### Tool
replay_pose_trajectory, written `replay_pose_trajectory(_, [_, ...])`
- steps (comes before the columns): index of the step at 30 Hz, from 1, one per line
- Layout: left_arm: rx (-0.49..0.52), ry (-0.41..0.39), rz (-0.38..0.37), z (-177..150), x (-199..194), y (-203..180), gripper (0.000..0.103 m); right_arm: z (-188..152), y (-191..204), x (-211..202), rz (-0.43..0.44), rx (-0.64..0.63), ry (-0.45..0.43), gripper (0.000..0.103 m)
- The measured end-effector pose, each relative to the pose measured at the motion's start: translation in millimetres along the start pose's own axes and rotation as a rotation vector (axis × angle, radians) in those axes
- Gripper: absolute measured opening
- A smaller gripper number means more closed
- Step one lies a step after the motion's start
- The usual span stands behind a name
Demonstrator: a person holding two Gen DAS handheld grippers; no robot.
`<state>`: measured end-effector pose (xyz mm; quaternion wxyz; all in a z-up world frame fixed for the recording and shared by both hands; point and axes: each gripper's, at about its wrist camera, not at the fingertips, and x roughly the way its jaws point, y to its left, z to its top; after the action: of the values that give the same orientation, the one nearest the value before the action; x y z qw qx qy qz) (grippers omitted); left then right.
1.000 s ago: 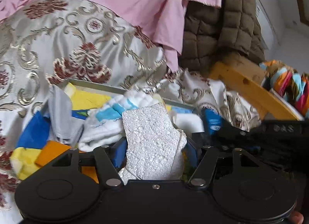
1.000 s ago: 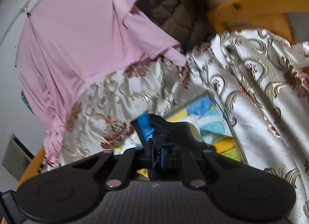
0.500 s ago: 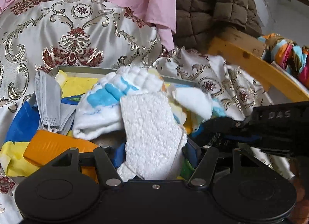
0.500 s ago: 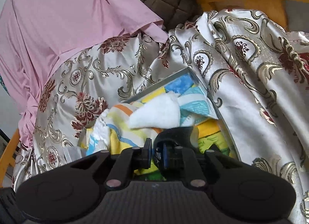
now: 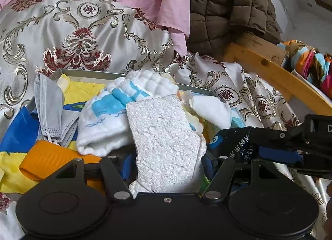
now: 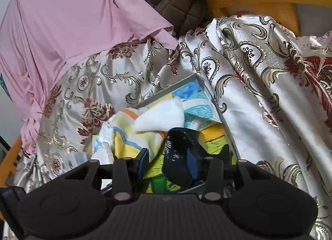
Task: Organize soft objects
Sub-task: 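Open both tools to drop the black cloth and white sheet into the tray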
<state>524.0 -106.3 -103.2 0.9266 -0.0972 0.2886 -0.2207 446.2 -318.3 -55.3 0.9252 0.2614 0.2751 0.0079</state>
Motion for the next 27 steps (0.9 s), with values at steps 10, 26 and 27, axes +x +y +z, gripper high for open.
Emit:
replay_pose_trajectory(10, [0.032,-0.015,-0.003,-4,-11,-6,0.078,2,2,-7,0.018,0.001,-0.022,0.063])
replay_pose_trajectory(26, [-0.012,-0.125,0.108,17,-92,-8,0.090,8,19,-50,0.048,-0.039,-0.105,0.083])
replay_pose_trajectory(27, [-0.020,-0.131,0.113,19,-99,-9,0.090,8,21,-56,0.049,-0.045,-0.113,0.084])
